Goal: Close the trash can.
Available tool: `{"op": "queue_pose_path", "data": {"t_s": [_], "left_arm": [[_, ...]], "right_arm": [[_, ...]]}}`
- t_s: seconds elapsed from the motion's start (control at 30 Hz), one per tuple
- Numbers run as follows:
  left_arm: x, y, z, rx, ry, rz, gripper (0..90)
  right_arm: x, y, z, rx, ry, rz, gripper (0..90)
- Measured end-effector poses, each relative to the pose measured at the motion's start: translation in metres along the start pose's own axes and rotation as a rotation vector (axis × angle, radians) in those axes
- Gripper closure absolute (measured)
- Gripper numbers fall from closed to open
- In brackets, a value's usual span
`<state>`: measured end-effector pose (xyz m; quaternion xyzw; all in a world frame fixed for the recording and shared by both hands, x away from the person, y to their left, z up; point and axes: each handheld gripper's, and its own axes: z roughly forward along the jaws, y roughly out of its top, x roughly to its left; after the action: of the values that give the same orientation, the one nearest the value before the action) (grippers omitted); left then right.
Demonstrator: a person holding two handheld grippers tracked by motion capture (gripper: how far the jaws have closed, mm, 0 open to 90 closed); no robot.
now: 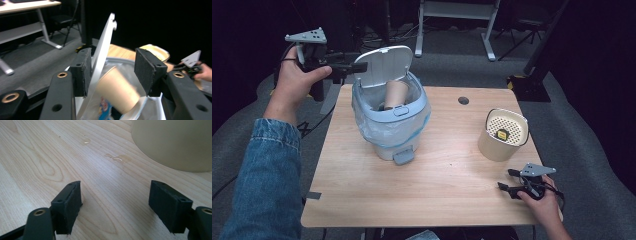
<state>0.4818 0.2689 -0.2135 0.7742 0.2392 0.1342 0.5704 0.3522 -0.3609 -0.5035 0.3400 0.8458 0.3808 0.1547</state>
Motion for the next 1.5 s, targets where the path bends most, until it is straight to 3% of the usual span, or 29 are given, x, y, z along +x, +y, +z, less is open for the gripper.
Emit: {"op": "queue_pose_path", "data": {"t_s": [0.2, 0.37, 0.5, 0.6, 0.9, 1.17, 1.33, 1.4, 1.5], "left_arm": [[-0.016, 0.007, 0.011, 0.003, -0.083, -0.006, 50.9], [-0.024, 0.005, 0.021, 0.048, -0.127, -0.019, 51.2], [-0.036, 0.000, 0.034, 0.082, -0.186, -0.022, 52.5], [-0.039, -0.006, 0.043, 0.119, -0.192, -0.019, 52.8], [-0.046, -0.026, 0.060, 0.145, -0.251, -0.045, 56.5], [-0.044, -0.038, 0.066, 0.150, -0.228, -0.072, 70.2], [-0.043, -0.040, 0.068, 0.183, -0.170, -0.068, 81.4], [-0.043, -0.041, 0.070, 0.219, -0.146, -0.050, 86.0], [-0.042, -0.041, 0.071, 0.215, -0.141, -0.063, 89.7]], "right_arm": [[0.000, 0.000, 0.000, 0.000, 0.000, 0.000, 26.5], [0.000, 0.000, 0.000, 0.000, 0.000, 0.000, 26.5], [0.000, 0.000, 0.000, 0.000, 0.000, 0.000, 26.5], [0.000, 0.000, 0.000, 0.000, 0.000, 0.000, 26.5], [0.000, 0.000, 0.000, 0.000, -0.001, -0.001, 26.5], [0.000, 0.000, 0.000, -0.001, -0.001, -0.002, 26.5], [0.000, 0.000, 0.000, -0.001, -0.001, -0.002, 26.5], [0.000, 0.000, 0.000, -0.001, -0.001, -0.002, 26.5], [0.000, 0.000, 0.000, -0.001, -0.001, -0.002, 26.5]]}}
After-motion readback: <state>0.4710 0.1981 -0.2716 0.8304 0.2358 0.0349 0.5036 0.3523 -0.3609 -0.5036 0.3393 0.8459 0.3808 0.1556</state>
